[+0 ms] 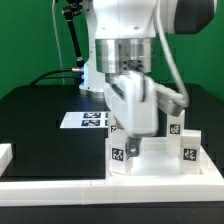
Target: Assemble square table
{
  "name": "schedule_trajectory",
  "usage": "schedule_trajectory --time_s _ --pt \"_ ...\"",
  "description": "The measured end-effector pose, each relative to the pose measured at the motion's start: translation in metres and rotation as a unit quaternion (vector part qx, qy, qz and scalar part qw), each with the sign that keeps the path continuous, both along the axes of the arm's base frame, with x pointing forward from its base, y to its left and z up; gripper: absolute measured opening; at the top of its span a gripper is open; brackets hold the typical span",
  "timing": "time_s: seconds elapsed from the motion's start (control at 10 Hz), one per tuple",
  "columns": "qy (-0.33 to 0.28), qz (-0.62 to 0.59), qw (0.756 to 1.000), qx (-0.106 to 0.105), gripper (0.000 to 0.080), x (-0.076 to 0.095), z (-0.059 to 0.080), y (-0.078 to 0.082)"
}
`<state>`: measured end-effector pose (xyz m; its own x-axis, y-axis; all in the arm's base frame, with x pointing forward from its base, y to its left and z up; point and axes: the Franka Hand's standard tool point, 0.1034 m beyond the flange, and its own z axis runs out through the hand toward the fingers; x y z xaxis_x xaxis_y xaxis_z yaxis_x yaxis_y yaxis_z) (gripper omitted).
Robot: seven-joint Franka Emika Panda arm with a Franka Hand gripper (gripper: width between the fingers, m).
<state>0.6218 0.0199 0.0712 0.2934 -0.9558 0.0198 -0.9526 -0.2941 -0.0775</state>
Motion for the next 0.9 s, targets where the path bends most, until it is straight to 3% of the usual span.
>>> schedule_trajectory --time_s 0.3,0.5,0.7,0.8,0.9 --pt "-0.001 0.128 0.992 -0.013 0.0648 0.0010 0.0007 -0.0027" --pt "0.002 0.322 0.946 -0.039 0.0649 0.0062 0.0051 -0.0078" --pt "0.002 0.319 0.947 -0.038 0.0649 0.0061 0.0050 -0.0094" --pt "0.002 0.315 0.948 -0.038 0.0560 0.0062 0.0050 -0.0097" --pt "0.002 0.315 0.948 -0.038 0.0376 0.0061 0.0050 -0.0099"
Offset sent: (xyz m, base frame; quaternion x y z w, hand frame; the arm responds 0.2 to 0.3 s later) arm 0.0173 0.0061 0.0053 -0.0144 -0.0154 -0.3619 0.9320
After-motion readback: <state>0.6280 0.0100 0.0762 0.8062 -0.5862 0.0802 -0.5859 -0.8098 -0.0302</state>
